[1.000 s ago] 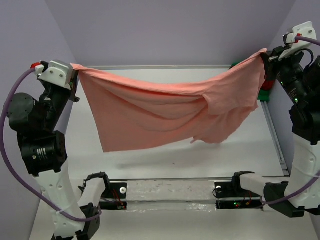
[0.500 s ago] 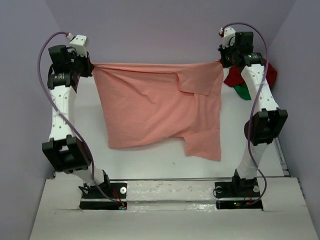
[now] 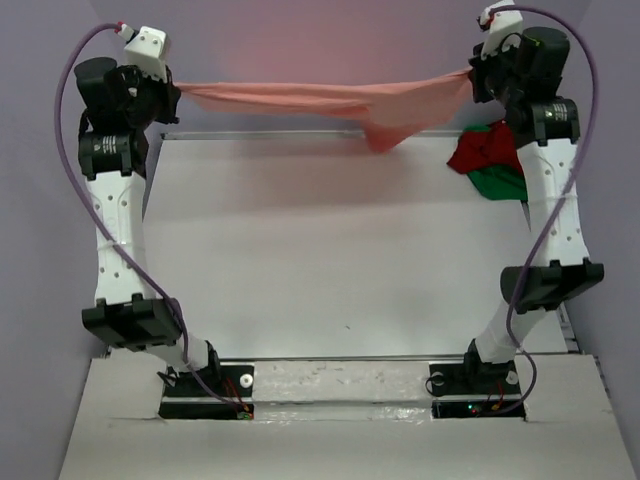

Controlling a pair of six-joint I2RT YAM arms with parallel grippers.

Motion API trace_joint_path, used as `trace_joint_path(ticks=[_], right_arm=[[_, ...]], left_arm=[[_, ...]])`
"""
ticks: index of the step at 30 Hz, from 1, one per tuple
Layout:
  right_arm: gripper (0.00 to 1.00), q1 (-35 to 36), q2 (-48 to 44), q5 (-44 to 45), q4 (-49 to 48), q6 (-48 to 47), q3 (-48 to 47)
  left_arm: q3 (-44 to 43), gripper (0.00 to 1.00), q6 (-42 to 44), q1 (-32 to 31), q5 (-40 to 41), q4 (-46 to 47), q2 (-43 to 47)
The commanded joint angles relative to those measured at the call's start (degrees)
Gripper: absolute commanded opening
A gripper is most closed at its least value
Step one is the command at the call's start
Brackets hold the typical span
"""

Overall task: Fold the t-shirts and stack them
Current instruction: Flatten out the tshirt

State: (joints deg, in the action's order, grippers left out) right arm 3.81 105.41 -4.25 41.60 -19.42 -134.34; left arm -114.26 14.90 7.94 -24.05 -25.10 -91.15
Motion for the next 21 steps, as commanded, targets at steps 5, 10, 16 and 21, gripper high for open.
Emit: trace_joint_path(ticks=[5,10,16,21], right_arm=[[0.0,-0.3,-26.0,-6.5,-1.3,1.3,30.1],[0.99,-0.3,-40.3,-9.6,11.4,0.3,44.9],[1.0,-0.3,-48.2,-3.4,11.0,0.1,49.2],[1.0,-0.3,-40.2,-2.0,8.8,0.7,45.3]], left_arm=[[31.1,0.0,8.1,0.3,-6.2,4.0,28.8],[44.5,0.63,21.4,0.3,-15.0,-11.3,39.3],[47.5,0.99,31.9,0.4,-17.2,-26.0,43.5],[43.3,0.99,32.5,0.3,-16.2,-26.2,39.3]])
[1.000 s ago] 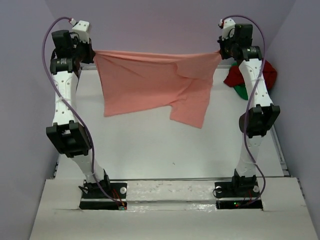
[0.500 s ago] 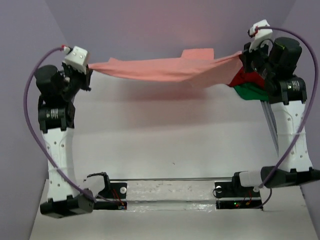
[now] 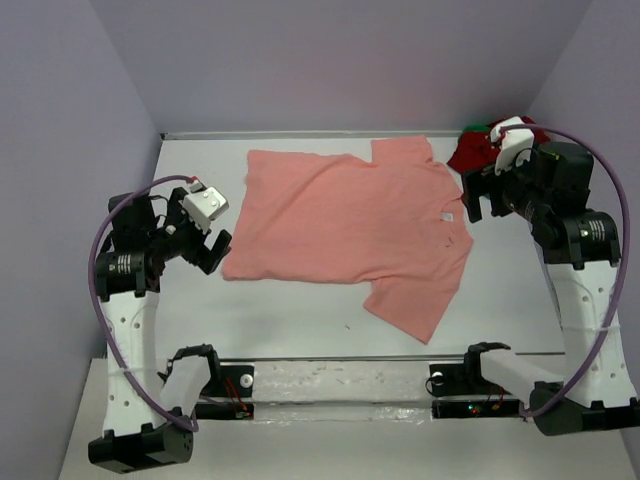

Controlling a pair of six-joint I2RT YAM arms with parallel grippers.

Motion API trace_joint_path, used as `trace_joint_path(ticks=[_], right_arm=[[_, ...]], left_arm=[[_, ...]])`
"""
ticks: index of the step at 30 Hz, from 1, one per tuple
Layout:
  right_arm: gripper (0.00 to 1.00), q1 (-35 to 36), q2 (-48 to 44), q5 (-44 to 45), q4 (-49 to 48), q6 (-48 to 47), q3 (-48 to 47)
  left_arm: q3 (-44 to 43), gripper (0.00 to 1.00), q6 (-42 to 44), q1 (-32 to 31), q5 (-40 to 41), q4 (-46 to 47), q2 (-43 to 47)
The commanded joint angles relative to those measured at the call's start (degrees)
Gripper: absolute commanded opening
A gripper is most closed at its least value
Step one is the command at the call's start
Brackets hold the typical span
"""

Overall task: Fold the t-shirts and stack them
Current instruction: Flatten out the tshirt, then grap the side of the flattened tshirt closest away from the robot with both arms

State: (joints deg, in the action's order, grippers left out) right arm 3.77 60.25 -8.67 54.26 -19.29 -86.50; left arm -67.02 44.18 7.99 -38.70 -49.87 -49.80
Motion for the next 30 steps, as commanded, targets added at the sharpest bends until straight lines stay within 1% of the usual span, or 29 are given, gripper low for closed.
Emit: trace_joint_path(ticks=[1,2,3,4,5,7,9,10,12,15,18,19,21,23,25,26,27,30], right_arm=[[1.0,-0.3,6.4,2.3,-4.6,0.7,-2.4],[1.0,-0.3,9.0,1.6,-5.6,0.8,-2.0],[1.0,-0.3,10.1,-1.2,-6.5,0.6,-0.5],[1.0,-0.3,11.1,-2.4,-7.5,0.8,0.5],[1.0,-0.3,12.2,-3.5,-8.5,1.3,1.4],[1.0,-0.3,16.2,-4.9,-10.0,1.8,3.5],[0.89,-0.3,19.4,-5.5,-10.1,1.5,4.4],[0.85,-0.3,22.2,-5.3,-10.0,1.4,5.4],[0.82,-0.3,24.5,-4.1,-9.1,1.2,6.2],[0.8,-0.3,23.7,-2.4,-8.4,1.5,8.6],[0.74,-0.3,20.5,0.1,-8.3,1.8,11.6],[0.67,-0.3,19.7,1.0,-8.3,1.9,12.1],[0.63,-0.3,18.3,3.5,-7.1,2.1,13.4],[0.54,-0.3,18.3,5.1,-5.3,2.4,13.6],[0.54,-0.3,18.2,8.1,-3.4,2.9,14.8],[0.54,-0.3,17.8,8.4,-3.5,3.2,15.6],[0.54,-0.3,17.8,11.4,-3.5,3.6,16.3],[0.54,-0.3,19.0,12.4,-1.6,5.4,18.4]], left_arm=[[-4.8,0.99,1.3,0.3,-1.6,-0.4,-2.8],[-5.0,0.99,-0.4,0.3,-1.9,3.2,-4.0],[-4.1,0.99,-2.2,0.3,-2.2,5.3,-4.3],[-3.2,0.99,-5.7,0.3,-2.8,9.4,-4.9],[-2.2,0.99,-6.8,0.2,-3.7,9.4,-5.3],[1.0,0.99,-8.6,0.1,-5.5,14.0,-7.3],[2.9,0.99,-11.9,-0.5,-5.6,18.1,-10.0],[4.3,0.99,-12.6,-1.2,-5.3,19.0,-11.4],[5.2,0.99,-14.5,-2.1,-4.1,20.2,-15.2],[6.3,0.99,-15.3,-4.2,-1.7,20.2,-18.7],[7.0,0.99,-15.2,-6.9,3.8,20.4,-19.9],[6.9,0.99,-14.9,-7.5,5.5,20.3,-20.6],[7.1,0.99,-15.3,-8.7,9.6,19.9,-23.1],[7.3,0.99,-15.1,-9.5,11.1,18.8,-25.4],[7.9,0.99,-14.9,-9.5,12.7,19.4,-28.1],[8.4,0.99,-14.9,-9.5,12.9,20.0,-28.1],[8.9,0.99,-14.7,-9.5,12.8,20.3,-27.9],[10.8,0.99,-14.7,-9.5,12.9,22.0,-27.7]])
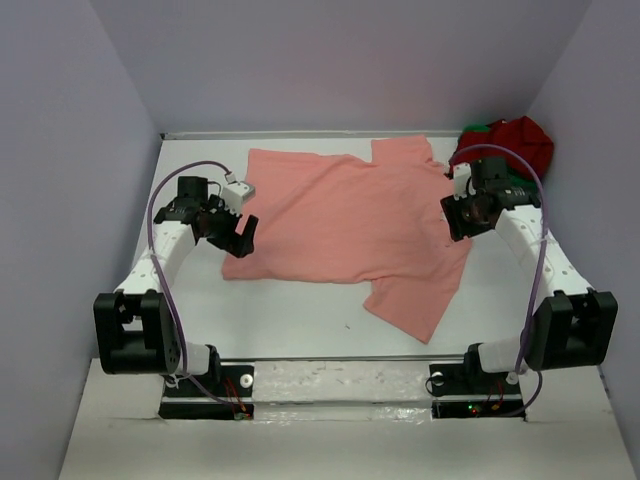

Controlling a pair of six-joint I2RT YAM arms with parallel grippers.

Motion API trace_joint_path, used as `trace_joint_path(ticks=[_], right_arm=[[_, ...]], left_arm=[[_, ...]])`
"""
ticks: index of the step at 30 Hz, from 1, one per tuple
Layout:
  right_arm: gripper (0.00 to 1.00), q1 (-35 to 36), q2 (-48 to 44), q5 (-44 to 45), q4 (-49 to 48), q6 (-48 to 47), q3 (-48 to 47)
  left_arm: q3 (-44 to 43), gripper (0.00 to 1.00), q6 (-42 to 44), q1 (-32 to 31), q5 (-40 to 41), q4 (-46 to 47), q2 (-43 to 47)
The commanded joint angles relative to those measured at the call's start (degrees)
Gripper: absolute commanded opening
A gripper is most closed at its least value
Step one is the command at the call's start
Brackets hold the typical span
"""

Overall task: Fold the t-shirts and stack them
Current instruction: Grap the side of the flattened tshirt closest away from the robot with both arms

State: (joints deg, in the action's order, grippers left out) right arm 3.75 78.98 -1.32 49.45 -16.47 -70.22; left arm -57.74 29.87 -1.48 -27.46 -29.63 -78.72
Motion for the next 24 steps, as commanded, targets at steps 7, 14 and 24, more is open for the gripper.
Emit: trace_joint_path(ticks=[7,14,24], right_arm=[[0.54,-0.2,4.2,3.2,5.8,4.8,6.8],[0.54,-0.2,4.6,1.9,10.3,5.1,8.3],[0.51,-0.2,10.0,0.3,8.6,5.2,11.4]], left_arm=[[3.8,0.99,0.3,0.1,5.1,2.4,0.1],[2.6,0.99,0.6,0.1,8.0,-0.4,0.0],[3.2,0.99,0.0,0.2,10.0,0.1,1.6]])
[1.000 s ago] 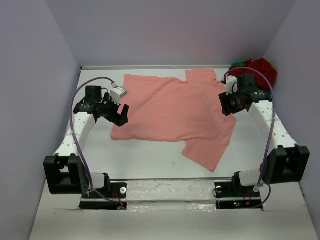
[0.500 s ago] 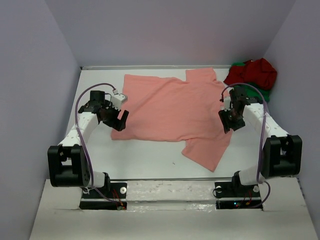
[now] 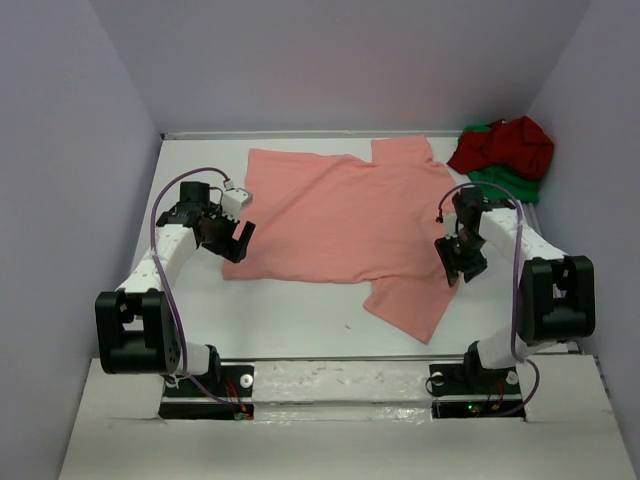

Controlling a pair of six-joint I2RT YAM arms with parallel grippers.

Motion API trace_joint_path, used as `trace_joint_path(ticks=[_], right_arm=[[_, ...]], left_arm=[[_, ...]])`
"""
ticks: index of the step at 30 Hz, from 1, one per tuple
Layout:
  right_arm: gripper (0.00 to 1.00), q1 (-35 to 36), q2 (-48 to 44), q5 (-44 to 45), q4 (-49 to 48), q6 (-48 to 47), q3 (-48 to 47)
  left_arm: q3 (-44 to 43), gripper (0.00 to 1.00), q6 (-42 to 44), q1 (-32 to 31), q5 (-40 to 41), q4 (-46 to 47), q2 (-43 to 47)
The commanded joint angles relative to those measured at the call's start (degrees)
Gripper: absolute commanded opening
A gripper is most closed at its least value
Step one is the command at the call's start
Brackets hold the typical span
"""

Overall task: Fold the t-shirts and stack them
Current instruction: Grap the side of the flattened tshirt closest away from the robot with both arms

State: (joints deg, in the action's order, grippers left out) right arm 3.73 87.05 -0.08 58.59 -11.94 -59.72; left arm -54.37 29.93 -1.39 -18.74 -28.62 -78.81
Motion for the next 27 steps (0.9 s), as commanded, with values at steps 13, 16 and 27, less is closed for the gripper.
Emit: trace_joint_path(ticks=[13,16,27], right_arm=[[0.48,-0.2,12.7,1.6,-3.1,0.4,-6.5],[0.48,-0.2,13.8,2.5,-3.7,0.1,-7.7],[0.48,-1.3,15.6,7.2,-3.2,0.3,-6.2]], left_arm=[[0.8,0.99,-0.8,0.2,2.1,-0.3,5.4],[0.9,0.99,-0.8,0.2,2.1,-0.5,6.3],[0.7,0.99,-0.7,0.2,3.4,-1.4,6.6]])
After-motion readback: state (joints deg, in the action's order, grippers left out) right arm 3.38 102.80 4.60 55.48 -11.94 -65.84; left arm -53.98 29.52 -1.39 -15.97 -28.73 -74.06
